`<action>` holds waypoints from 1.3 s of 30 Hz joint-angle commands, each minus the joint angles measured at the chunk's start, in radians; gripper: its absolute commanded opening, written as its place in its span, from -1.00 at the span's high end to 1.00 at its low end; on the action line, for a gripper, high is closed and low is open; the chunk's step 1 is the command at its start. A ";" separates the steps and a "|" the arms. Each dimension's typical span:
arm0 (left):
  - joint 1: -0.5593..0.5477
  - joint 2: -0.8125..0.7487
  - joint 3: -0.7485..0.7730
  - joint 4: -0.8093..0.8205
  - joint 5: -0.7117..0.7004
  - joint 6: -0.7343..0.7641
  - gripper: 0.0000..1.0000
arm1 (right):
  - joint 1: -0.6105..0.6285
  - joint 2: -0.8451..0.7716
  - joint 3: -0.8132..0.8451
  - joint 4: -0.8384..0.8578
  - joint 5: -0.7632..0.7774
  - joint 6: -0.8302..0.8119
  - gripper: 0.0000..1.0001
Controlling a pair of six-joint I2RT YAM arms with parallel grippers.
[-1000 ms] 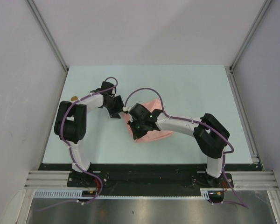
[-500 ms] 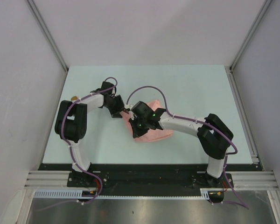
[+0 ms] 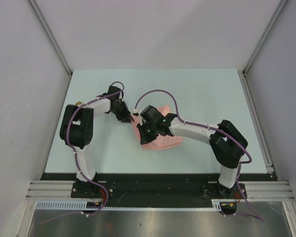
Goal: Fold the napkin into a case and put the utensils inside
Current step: Turn over the upper triangle folded napkin at the center of the board.
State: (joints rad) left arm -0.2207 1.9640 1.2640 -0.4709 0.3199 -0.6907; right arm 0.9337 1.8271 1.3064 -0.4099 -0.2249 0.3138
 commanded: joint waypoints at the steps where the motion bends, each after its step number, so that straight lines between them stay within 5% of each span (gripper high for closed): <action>1: 0.011 0.022 0.021 0.020 -0.050 0.013 0.69 | -0.001 -0.052 0.002 0.037 -0.027 0.001 1.00; 3: 0.012 0.012 0.035 0.011 -0.062 0.025 1.00 | 0.005 -0.045 0.004 0.037 -0.027 -0.004 1.00; 9: 0.021 -0.068 0.060 -0.063 -0.078 0.083 1.00 | 0.068 -0.032 0.050 -0.001 0.002 -0.027 1.00; 16: 0.076 -0.335 -0.041 -0.127 -0.091 0.111 1.00 | 0.169 0.004 0.161 0.008 -0.039 0.005 1.00; 23: 0.253 -0.731 -0.060 -0.251 -0.163 0.122 1.00 | 0.273 0.090 0.425 0.075 -0.249 0.073 1.00; 27: 0.279 -0.849 0.075 -0.319 -0.248 0.125 1.00 | 0.301 0.120 0.521 0.161 -0.387 0.167 1.00; 34: 0.171 -0.776 0.026 -0.120 -0.199 0.057 1.00 | 0.248 0.041 0.256 0.527 -0.545 0.358 1.00; 39: -0.032 -0.555 -0.099 0.115 -0.255 0.019 1.00 | 0.156 -0.054 -0.236 0.881 -0.574 0.478 1.00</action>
State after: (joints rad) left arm -0.1413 1.2167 1.2434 -0.7456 0.1261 -0.6098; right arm 1.1000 1.8420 1.3567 0.2249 -0.5747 0.6296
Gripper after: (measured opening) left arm 0.009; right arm 0.017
